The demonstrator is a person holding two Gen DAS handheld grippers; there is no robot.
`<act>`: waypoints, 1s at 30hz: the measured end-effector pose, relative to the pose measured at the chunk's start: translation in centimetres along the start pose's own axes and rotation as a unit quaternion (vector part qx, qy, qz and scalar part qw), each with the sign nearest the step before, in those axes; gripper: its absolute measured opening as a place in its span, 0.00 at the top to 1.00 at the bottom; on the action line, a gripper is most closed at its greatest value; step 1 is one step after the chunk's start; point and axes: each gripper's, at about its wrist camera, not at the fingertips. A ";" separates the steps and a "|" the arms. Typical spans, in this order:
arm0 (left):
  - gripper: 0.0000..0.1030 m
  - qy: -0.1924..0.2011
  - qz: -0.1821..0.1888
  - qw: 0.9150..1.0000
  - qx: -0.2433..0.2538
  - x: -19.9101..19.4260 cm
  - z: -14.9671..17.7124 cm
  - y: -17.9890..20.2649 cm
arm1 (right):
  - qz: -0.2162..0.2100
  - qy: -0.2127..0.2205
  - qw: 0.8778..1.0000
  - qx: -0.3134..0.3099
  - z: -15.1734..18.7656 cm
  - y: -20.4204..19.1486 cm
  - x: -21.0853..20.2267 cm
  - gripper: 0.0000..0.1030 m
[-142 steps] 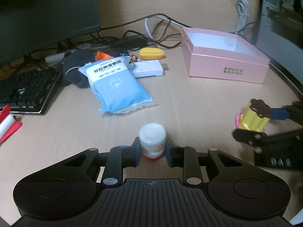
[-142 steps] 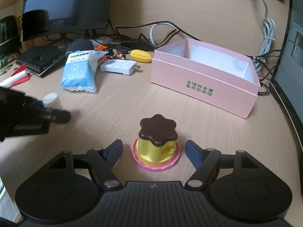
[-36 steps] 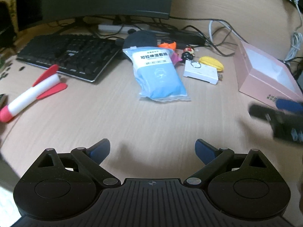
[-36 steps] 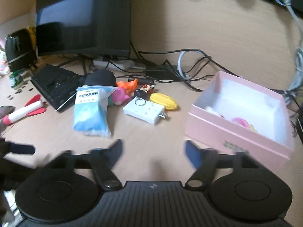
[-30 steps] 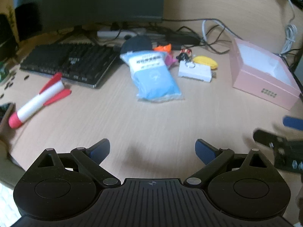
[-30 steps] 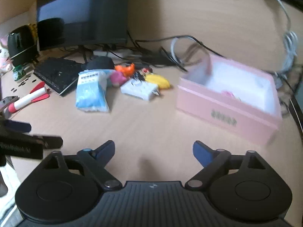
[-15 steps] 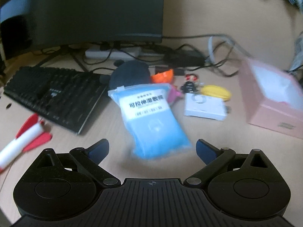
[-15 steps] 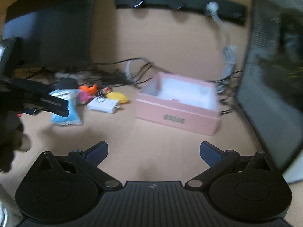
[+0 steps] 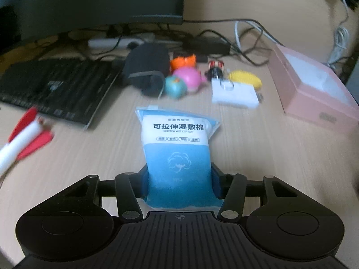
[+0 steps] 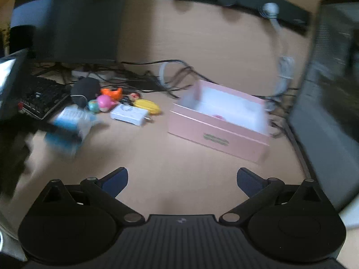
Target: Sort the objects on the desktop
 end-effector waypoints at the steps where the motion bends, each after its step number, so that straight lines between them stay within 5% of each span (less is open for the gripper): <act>1: 0.45 0.000 -0.007 1.000 0.001 -0.6 0.4 -0.2 | -0.019 0.004 1.000 0.002 -0.7 -0.4 1.1 0.00; 5: 0.41 0.006 -0.064 0.998 -0.023 -1.5 0.8 -2.3 | -0.076 0.019 0.997 -0.002 -3.0 -3.3 6.2 0.00; 8: 0.26 0.002 -0.079 0.995 -0.066 -2.9 0.8 -4.1 | -0.091 0.024 0.996 0.002 -4.3 -6.3 10.4 0.00; 10: 0.17 0.010 -0.088 0.993 -0.075 -4.4 0.9 -4.7 | -0.079 0.021 0.997 0.006 -4.9 -8.0 13.2 0.00; 17: 0.08 0.019 -0.112 0.988 -0.108 -8.6 1.9 -6.4 | 0.007 -0.004 1.000 0.010 -4.8 -12.0 21.5 0.00; 22: 0.08 0.011 -0.116 0.986 -0.122 -8.8 2.7 -6.9 | 0.011 -0.030 0.999 0.034 -4.1 -10.9 23.2 0.00; 24: 0.08 0.007 -0.110 0.986 -0.124 -8.7 2.9 -6.9 | -0.017 -0.048 0.998 0.045 -3.9 -10.1 23.1 0.08; 30: 0.08 0.015 -0.078 0.991 -0.105 -8.5 2.6 -6.1 | -0.093 -0.055 0.994 0.005 -1.9 -8.1 18.3 0.09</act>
Point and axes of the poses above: each gripper's, at about its wrist camera, not at the fingertips, and x roughly the way its jaws point, y to its right, z to its underside, and after that the axes turned 11 degrees about y, right-handed
